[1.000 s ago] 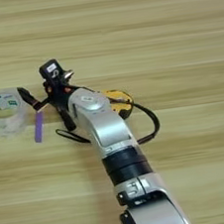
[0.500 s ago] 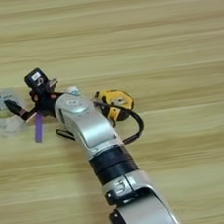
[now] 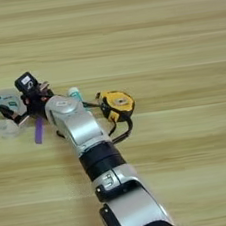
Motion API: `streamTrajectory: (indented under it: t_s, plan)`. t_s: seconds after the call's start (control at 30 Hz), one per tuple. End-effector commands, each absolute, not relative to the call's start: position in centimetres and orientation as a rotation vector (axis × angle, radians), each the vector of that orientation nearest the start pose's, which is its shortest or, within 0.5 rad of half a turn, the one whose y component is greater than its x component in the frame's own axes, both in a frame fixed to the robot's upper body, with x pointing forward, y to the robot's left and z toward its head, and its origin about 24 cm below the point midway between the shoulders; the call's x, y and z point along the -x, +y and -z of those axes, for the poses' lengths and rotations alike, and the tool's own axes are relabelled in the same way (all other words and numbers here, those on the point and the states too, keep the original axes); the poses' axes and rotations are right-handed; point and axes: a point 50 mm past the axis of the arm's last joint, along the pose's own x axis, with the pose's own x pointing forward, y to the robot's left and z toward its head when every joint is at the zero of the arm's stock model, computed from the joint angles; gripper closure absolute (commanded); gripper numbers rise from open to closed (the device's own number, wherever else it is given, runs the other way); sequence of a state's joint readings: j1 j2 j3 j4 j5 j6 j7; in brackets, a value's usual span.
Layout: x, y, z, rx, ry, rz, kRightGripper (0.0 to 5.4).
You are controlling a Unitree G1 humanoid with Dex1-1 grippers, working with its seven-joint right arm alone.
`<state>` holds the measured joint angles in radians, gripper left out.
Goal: Move the objects on the table
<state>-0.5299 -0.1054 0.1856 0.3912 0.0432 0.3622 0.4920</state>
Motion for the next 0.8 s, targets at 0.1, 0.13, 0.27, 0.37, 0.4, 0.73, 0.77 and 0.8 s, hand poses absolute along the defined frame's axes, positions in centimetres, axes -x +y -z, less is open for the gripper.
streamTrajectory:
  t_s: [0.1, 0.13, 0.27, 0.37, 0.4, 0.73, 0.77, 0.8]
  plan:
    - [-34.0, -7.3, -7.9, 0.128, 0.269, -0.734, 0.03]
    - [-34.0, -7.2, -7.8, 0.121, 0.276, -0.736, 0.24]
    - [-33.8, -7.2, -7.5, 0.106, 0.298, -0.741, 0.55]
    - [-33.8, -7.2, -7.2, 0.107, 0.307, -0.738, 0.9]
    - [-33.8, -7.3, -7.2, 0.107, 0.31, -0.736, 1.09]
    - [-33.9, -7.7, -6.9, 0.126, 0.325, -0.728, 2.19]
    - [-33.9, -7.7, -6.9, 0.127, 0.325, -0.727, 2.28]
    - [-33.9, -7.7, -6.9, 0.127, 0.324, -0.727, 2.39]
